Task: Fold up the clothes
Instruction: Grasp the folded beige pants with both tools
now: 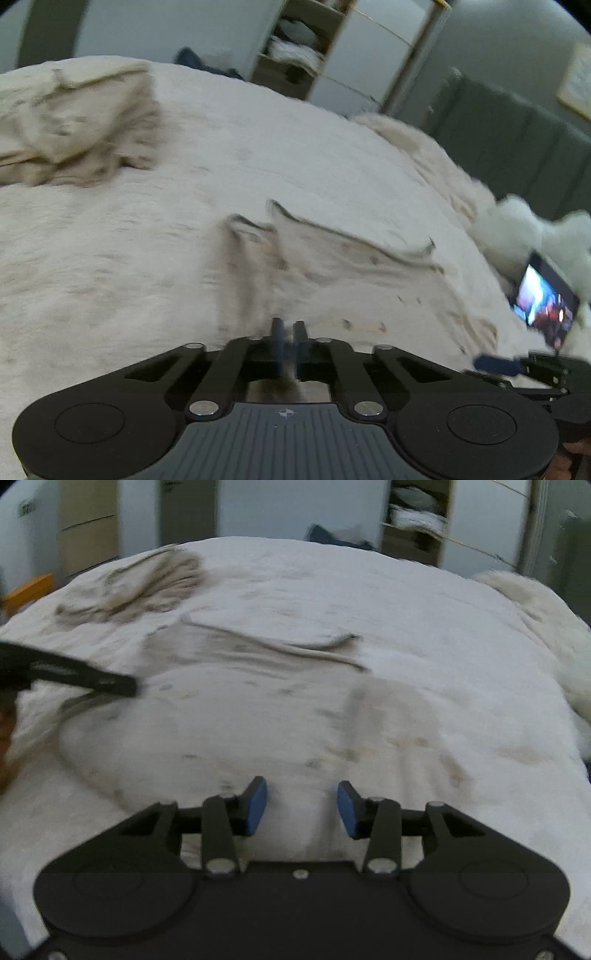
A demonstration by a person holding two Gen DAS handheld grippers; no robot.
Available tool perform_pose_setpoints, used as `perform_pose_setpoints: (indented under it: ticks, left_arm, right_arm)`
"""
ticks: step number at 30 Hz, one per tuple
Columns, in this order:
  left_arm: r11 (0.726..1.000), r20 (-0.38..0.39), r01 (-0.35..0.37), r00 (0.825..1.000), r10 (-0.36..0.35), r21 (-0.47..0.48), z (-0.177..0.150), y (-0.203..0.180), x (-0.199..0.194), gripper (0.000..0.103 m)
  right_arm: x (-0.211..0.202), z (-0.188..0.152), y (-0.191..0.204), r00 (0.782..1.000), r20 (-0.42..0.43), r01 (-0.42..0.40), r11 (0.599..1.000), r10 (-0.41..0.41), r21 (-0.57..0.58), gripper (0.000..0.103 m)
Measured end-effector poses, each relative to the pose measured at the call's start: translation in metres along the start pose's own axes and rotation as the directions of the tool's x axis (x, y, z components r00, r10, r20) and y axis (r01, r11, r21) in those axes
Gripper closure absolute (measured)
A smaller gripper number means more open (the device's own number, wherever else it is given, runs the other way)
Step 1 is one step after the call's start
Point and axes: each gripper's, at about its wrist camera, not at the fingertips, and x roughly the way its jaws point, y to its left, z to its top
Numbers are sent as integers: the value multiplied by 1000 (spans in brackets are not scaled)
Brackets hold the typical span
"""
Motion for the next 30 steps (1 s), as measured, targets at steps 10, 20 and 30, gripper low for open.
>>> perform_pose_setpoints:
  ticks: [10, 20, 30]
  left_arm:
    - [820, 98, 5, 992, -74, 572, -31, -69, -82, 24]
    - [251, 48, -58, 998, 48, 966, -87, -135, -55, 23]
    - [78, 73, -82, 991, 109, 994, -112, -122, -3, 33]
  right_arm:
    - [-45, -26, 24, 987, 153, 2, 960, 43, -281, 31]
    - [-52, -66, 75, 974, 226, 186, 653, -23, -734, 22]
    - [-4, -81, 103, 956, 265, 294, 399, -128, -868, 25]
